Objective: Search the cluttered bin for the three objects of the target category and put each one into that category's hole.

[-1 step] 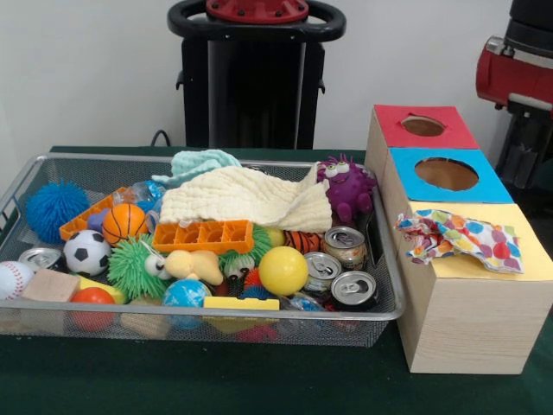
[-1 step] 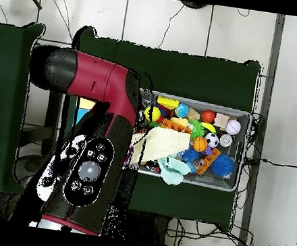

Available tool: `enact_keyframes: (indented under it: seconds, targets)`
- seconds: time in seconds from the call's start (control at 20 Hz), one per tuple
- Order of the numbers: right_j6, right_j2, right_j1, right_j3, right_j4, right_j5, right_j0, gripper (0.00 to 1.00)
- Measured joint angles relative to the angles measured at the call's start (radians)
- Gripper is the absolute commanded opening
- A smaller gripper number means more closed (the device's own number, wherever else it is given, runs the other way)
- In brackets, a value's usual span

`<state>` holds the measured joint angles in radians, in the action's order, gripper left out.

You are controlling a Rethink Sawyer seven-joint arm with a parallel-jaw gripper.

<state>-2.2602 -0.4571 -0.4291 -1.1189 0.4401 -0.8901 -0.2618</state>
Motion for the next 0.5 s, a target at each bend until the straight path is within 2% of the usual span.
enact_keyframes:
  seconds: [0.5]
  targets:
    - [0.000,0.000,-0.001,-0.037,0.000,0.002,0.000,0.00]
